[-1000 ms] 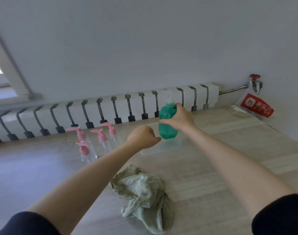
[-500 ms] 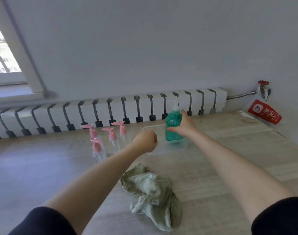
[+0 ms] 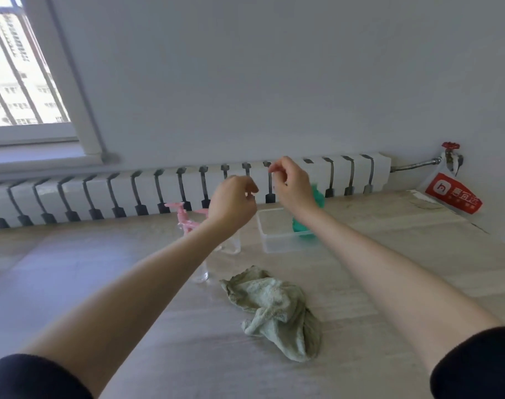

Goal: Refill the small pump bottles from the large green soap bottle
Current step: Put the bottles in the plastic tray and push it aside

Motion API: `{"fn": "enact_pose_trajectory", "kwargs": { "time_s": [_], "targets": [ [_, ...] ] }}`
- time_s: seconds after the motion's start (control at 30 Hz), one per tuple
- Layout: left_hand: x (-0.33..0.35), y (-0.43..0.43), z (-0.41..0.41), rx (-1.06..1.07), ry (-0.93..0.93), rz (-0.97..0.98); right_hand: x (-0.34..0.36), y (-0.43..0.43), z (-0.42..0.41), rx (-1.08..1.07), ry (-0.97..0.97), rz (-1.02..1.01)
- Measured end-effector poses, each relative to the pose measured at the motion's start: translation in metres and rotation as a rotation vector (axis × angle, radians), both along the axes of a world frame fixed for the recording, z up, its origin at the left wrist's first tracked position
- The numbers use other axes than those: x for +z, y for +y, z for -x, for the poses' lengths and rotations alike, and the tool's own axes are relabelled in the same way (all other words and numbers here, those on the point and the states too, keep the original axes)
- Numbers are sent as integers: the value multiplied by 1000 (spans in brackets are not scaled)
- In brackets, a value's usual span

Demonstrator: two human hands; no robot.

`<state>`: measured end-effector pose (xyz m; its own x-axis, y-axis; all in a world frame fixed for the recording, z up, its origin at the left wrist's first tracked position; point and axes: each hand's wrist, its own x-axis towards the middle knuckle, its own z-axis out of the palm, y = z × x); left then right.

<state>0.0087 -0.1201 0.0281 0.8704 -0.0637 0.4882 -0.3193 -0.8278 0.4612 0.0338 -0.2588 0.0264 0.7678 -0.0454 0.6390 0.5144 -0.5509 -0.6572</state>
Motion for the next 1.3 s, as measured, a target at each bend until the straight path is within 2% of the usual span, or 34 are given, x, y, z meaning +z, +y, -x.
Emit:
{"fn": "enact_pose_trajectory", "kwargs": {
  "time_s": [0.1, 0.23, 0.33, 0.43, 0.67, 0.8, 0.93, 1.1, 1.3],
  "targets": [
    [19, 32, 12, 82, -58, -12, 0, 34, 2, 154, 221, 255],
    [21, 69, 19, 140, 203, -215, 0, 61, -5, 296, 423, 493],
    [18, 80, 24, 76, 451, -409, -6, 67, -12, 252, 389, 535],
    [11, 89, 23, 49, 522, -637, -14, 71, -13, 196, 309, 455],
    [-8, 96, 17, 108, 402, -529, -17, 74, -8, 172, 278, 646],
    [-2, 94, 16, 124, 364, -449, -10, 61, -10, 133, 277, 465],
    [12, 85, 12, 115, 388, -438, 24, 38, -15, -5, 150, 370],
    [41, 64, -1, 35, 289, -376, 45, 5, -22, -144, 119, 465],
    [60, 19, -30, -44, 193, -212, 20, -14, -34, -209, 240, 599]
  ]
}}
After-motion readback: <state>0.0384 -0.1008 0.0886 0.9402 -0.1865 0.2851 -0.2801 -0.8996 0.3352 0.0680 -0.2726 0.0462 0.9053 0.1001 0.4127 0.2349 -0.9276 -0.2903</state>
